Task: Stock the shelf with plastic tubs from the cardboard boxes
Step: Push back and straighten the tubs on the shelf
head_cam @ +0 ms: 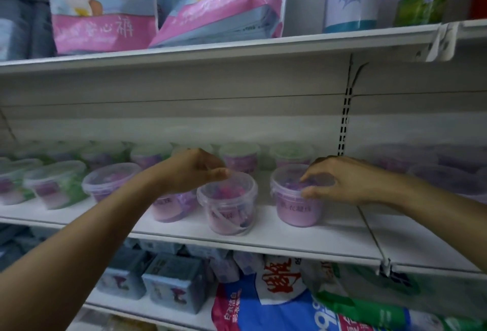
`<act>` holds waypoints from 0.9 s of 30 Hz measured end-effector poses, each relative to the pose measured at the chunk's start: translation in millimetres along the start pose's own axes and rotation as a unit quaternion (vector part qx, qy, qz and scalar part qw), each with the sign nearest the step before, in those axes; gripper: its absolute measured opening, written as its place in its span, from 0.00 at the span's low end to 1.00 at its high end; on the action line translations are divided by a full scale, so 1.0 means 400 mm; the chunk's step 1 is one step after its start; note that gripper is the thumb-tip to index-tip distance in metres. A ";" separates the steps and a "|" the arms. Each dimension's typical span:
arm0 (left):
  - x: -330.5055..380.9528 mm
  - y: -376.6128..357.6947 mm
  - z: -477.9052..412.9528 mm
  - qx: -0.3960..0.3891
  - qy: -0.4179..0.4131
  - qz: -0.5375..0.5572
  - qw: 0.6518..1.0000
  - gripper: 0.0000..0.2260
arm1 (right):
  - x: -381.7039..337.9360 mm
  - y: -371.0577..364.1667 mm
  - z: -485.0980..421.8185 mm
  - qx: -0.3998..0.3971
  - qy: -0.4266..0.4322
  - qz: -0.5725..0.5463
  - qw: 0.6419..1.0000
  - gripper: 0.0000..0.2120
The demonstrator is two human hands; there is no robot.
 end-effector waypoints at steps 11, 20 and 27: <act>-0.113 0.013 -0.238 0.040 0.085 -0.001 0.996 0.15 | 0.031 0.040 -0.164 -0.036 -0.169 -0.102 0.980 0.27; -0.177 -0.010 -0.375 -0.014 0.028 -0.030 0.999 0.21 | 0.048 0.011 -0.216 -0.001 -0.204 -0.150 0.967 0.29; -0.178 -0.015 -0.413 -0.026 -0.031 -0.033 0.999 0.19 | 0.049 -0.007 -0.244 0.007 -0.229 -0.148 0.962 0.29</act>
Point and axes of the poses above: each hand's wrist, its own z-axis away from the middle knuckle, its own y-axis out of the back of the hand, x = y × z, the point moved 1 cm from there along -z, towards the middle knuckle, and after that the axes turned 1 degree about -x, right-handed, at the moved point
